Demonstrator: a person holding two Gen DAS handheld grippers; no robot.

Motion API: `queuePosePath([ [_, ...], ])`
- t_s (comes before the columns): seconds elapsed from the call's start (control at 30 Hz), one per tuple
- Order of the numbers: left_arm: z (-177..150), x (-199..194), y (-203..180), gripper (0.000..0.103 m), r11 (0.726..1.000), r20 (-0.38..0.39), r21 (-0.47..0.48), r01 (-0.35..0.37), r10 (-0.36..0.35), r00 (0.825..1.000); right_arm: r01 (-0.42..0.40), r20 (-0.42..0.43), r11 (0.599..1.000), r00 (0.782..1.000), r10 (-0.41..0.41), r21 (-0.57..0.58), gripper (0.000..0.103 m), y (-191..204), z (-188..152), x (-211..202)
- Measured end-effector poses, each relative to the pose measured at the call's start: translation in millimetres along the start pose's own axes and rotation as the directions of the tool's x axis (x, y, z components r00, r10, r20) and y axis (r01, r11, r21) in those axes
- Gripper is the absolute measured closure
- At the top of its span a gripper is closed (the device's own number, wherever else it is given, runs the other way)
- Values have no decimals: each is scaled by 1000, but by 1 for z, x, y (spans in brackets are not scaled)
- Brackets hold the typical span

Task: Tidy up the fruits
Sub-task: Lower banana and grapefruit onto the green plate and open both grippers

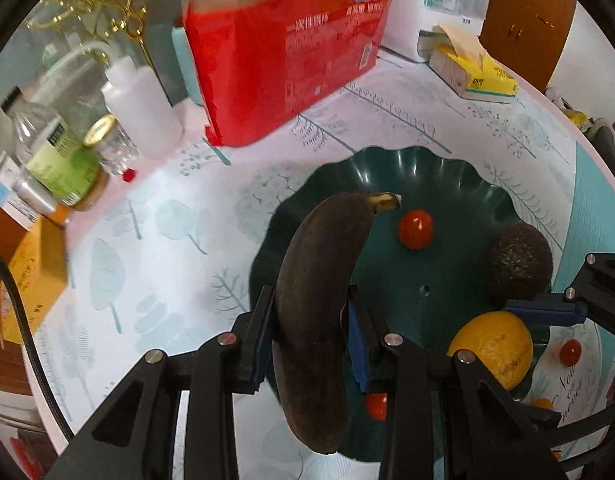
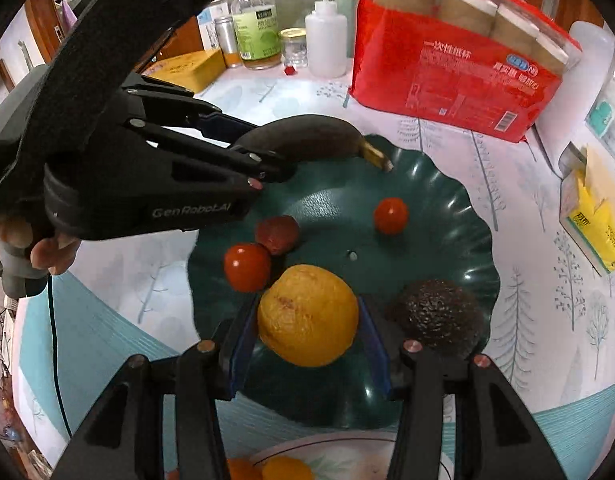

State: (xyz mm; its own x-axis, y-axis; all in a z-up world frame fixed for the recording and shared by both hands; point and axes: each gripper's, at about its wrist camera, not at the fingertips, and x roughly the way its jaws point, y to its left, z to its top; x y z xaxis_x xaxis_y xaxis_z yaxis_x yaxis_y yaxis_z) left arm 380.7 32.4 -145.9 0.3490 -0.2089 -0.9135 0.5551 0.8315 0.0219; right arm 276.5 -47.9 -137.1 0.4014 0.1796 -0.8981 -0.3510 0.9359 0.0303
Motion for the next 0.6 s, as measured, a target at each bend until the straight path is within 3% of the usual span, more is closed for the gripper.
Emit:
queuePosePath([
  [0.13, -2, 14, 1, 71, 1000, -17, -14, 26, -26, 1000, 15, -26, 1000, 1000, -15, -13, 53, 0, -2, 10],
  [0.33, -6, 22, 5, 71, 997, -39, -54, 49, -51, 998, 29, 47, 999, 999, -27, -43, 49, 2, -3, -1],
  [0.5, -6, 5, 5, 68, 997, 8, -59, 42, -41, 999, 13, 61, 999, 998, -11, -30, 46, 1, -3, -6],
  [0.6, -5, -11, 6, 61, 996, 32, -77, 34, -32, 999, 6, 73, 1000, 997, -5, -22, 46, 2, -6, -13],
])
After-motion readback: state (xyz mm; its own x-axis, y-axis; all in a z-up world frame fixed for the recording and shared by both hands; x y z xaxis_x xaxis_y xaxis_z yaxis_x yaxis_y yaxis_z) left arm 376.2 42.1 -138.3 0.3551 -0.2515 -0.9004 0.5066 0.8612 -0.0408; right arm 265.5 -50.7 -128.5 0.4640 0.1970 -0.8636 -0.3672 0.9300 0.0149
